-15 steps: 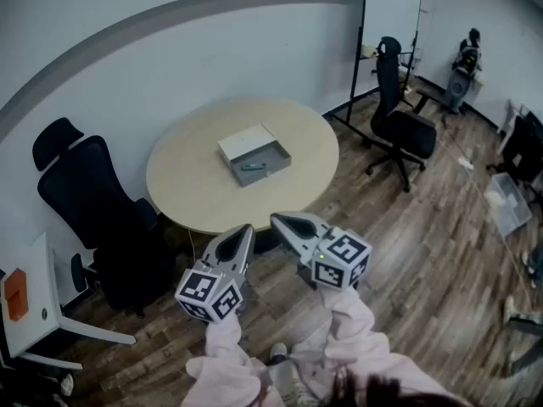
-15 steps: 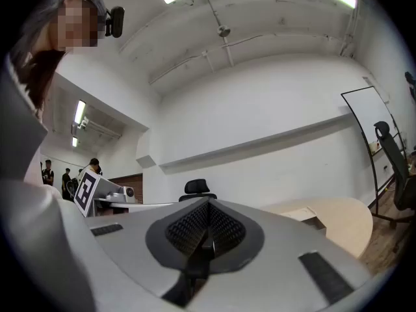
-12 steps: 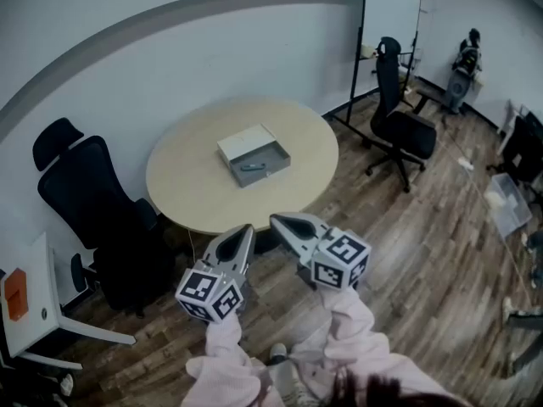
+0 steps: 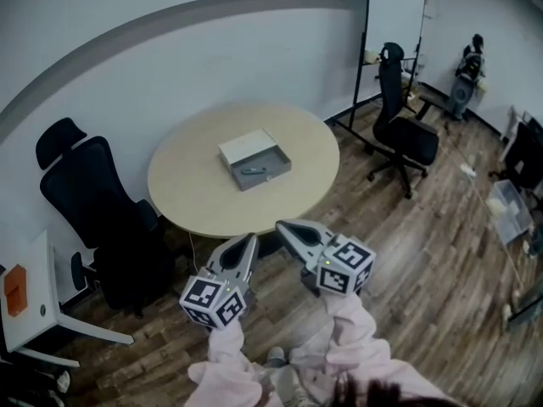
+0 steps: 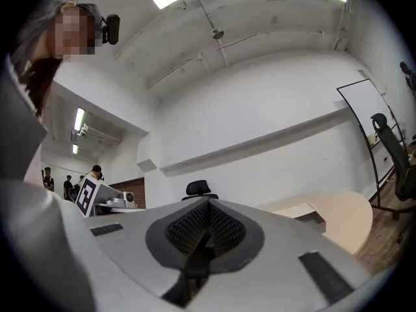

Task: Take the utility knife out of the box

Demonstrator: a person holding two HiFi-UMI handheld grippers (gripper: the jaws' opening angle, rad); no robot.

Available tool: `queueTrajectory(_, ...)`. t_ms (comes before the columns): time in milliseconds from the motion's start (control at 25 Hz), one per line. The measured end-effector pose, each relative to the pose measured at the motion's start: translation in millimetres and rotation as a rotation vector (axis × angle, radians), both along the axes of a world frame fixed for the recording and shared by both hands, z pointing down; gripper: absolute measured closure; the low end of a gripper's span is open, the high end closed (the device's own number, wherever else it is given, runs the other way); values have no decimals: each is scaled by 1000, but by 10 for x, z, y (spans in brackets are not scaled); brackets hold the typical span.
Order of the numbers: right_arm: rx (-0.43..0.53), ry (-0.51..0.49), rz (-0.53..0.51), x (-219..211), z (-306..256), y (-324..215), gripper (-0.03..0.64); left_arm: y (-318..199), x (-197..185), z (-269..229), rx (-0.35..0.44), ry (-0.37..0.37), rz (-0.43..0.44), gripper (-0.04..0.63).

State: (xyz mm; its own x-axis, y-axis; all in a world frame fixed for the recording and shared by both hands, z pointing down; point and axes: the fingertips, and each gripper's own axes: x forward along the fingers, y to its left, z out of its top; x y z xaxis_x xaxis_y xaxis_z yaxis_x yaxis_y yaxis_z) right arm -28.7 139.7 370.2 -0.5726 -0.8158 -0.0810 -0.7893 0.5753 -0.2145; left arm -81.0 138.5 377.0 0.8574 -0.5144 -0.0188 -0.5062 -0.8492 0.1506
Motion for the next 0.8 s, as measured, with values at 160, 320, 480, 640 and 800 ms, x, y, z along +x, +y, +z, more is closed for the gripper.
queueTrajectory(160, -8, 2, 7, 52, 49, -19, 620, 2, 2, 92, -20, 1, -9, 591)
queueTrajectory(320, -17, -16, 1, 80, 64, -68, 620, -42, -9, 115, -28, 1, -18, 591)
queueTrajectory(480, -9, -35, -7, 106, 51, -171, 620, -132, -4, 122, -22, -8, -15, 591)
queueTrajectory(640, -9, -35, -5, 129, 43, -371, 620, -326, 2, 104, -12, -15, -8, 591)
queueTrajectory(800, -10, -32, -6, 125, 22, -601, 620, -584, 22, 47, -2, -15, 5, 591)
